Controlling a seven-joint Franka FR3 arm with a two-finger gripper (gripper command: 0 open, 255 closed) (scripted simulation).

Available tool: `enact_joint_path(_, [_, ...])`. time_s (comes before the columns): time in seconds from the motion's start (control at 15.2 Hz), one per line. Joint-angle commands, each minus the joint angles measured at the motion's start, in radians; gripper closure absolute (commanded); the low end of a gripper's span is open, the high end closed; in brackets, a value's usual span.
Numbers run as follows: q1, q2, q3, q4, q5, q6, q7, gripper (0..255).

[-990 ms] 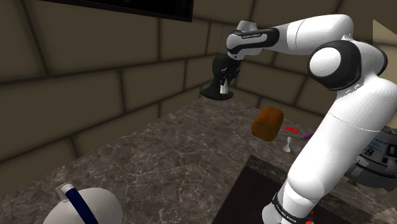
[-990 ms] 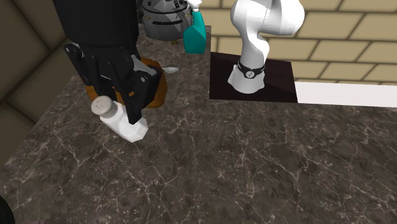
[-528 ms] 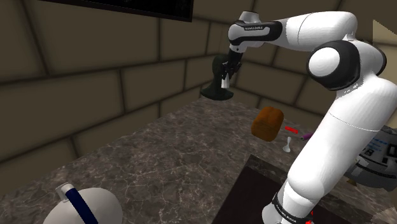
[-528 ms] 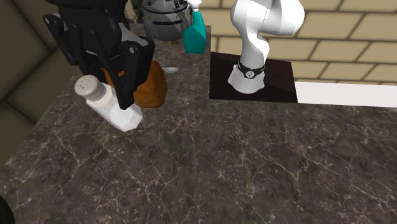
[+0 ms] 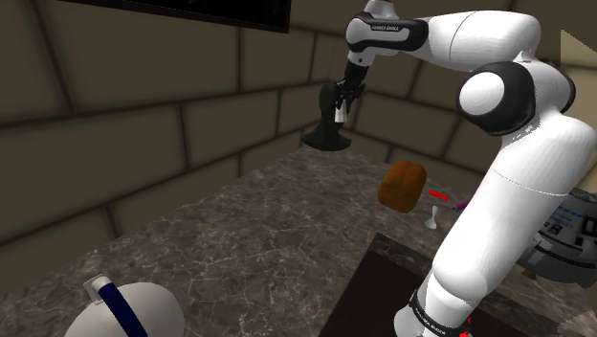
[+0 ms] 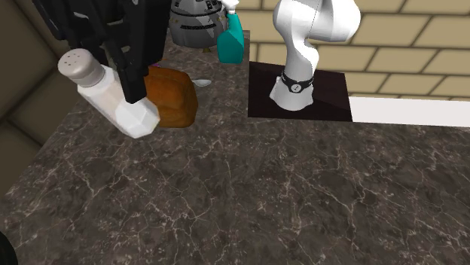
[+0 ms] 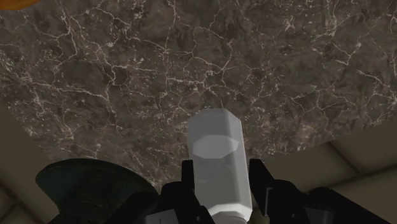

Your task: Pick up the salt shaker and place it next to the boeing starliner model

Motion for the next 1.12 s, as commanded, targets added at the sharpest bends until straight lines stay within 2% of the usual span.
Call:
enact_joint_path(0.0, [0.000, 0.006, 0.000, 0.032, 0.002, -0.027, 0.000, 255])
enact_joint_path(0.73, [-0.011, 0.070, -0.007, 0.260, 0.023, -0.193, -0.010, 255])
enact_joint_path(1.06, [-0.011, -0.144, -0.009, 0.012, -0.037, -0.151, -0.020, 255])
